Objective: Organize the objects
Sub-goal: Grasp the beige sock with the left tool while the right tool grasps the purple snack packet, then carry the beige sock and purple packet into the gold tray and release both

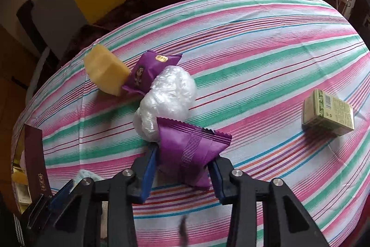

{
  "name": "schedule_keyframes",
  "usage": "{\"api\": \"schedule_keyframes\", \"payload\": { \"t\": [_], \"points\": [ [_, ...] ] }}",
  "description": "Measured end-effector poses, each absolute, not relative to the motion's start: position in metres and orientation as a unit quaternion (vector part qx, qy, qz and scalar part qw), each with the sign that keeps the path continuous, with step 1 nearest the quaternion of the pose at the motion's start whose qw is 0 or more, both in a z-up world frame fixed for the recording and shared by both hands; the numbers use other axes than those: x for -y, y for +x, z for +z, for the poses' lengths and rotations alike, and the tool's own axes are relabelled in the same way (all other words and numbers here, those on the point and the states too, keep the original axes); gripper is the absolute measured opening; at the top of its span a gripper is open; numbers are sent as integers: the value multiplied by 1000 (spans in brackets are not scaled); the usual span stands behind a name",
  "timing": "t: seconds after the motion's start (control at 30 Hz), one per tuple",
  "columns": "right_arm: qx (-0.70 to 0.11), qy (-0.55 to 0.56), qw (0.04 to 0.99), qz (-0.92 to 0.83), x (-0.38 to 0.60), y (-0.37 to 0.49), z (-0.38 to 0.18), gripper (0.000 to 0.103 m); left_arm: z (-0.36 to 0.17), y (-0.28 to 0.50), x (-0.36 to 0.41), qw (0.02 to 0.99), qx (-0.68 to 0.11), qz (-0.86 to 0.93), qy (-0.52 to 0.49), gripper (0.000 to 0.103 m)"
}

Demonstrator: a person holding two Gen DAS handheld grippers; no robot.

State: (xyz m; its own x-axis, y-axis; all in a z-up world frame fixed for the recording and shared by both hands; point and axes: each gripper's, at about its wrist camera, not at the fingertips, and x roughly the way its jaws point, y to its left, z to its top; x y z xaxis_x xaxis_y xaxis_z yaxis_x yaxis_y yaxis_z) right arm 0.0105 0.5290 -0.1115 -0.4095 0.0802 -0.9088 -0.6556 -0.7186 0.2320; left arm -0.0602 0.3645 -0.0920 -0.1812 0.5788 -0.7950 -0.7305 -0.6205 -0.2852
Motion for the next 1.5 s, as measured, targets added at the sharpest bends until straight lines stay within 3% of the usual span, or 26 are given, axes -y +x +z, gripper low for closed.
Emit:
{"api": "schedule_keyframes", "payload": {
  "t": [0.23, 0.47, 0.7, 1.07, 1.5],
  "points": [
    [-278, -493, 249, 786, -527, 18, -105, 35, -92, -50, -365, 449, -97, 760, -460, 43],
    [-291, -435, 229, 821, -519, 35, -80, 35, -85, -40, -350, 451, -86, 756, -467, 42],
    [-247, -410, 175, 861, -498, 22, -63, 35, -55, -24, -316, 442, -70, 778, -441, 42],
    [-183, -408, 129, 885, -459, 12, -53, 35, -2, -21, -216, 360, -53, 856, -367, 43],
    [-159, -413, 47, 896, -365, -7, -40, 35, 1, -33, -135, 277, -33, 896, -346, 43]
  ]
}}
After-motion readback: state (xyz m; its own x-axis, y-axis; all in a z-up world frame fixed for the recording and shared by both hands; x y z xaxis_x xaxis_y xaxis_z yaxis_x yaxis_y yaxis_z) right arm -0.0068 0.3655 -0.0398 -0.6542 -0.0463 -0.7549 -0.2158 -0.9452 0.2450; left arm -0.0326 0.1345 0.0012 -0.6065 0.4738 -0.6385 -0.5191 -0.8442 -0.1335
